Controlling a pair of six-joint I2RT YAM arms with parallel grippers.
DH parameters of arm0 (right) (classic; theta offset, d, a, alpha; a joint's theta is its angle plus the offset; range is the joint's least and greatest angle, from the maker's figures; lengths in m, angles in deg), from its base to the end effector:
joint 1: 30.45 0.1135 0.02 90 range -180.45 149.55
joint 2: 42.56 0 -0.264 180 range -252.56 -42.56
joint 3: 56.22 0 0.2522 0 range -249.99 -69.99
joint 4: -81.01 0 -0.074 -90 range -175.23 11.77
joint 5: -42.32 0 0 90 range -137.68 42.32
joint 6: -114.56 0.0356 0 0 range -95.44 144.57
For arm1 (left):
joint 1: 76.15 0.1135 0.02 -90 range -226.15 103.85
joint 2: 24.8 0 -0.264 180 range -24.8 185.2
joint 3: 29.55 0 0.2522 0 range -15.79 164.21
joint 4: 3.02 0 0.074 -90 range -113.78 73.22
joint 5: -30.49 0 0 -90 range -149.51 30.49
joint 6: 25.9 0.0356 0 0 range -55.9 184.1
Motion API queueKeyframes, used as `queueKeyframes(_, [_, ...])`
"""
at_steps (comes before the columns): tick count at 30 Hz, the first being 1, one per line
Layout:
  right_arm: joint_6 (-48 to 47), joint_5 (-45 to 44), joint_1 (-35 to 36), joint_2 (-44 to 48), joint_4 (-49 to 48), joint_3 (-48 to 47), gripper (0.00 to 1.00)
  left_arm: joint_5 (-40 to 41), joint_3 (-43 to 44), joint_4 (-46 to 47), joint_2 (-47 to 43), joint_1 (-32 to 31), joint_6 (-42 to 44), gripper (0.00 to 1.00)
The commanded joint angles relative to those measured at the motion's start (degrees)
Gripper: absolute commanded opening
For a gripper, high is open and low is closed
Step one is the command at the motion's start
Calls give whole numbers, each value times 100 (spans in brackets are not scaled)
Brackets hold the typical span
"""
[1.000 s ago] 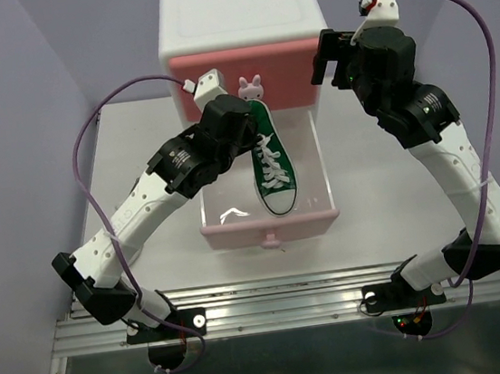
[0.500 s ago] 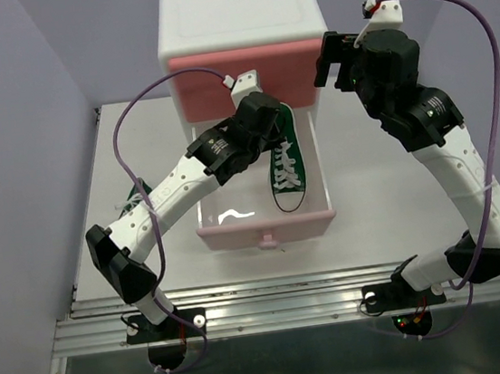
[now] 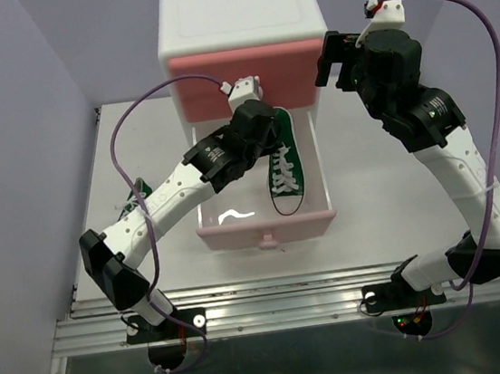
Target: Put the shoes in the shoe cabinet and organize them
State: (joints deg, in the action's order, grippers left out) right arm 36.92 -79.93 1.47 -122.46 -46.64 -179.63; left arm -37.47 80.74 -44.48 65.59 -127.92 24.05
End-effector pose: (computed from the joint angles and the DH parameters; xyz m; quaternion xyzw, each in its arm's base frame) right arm 0.2303 0.1211 0.5310 0.0541 0.7497 0.0401 0.6583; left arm 0.2323 -0.2733 0.4240 -0.0241 0.8184 -0.2865 0.4976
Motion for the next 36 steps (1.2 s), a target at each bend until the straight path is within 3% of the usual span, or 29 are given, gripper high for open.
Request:
queueKeyframes(1, [-41, -150, -19, 229, -167, 75, 100, -86, -213, 591, -286, -79, -30, 0])
queueKeyframes(10, [-85, -132, -19, 177, -159, 128, 100, -341, -688, 880, -75, -123, -134, 0])
queueKeyframes(25, [-181, -141, -19, 132, 0, 101, 100, -139, -451, 538, 594, -132, -609, 1])
queueKeyframes(32, [-234, -132, -19, 71, 0, 75, 100, -104, -390, 328, 857, -140, -653, 16])
queueKeyframes(36, [-234, -115, -19, 71, 0, 92, 100, -42, -311, 178, 972, -141, -732, 17])
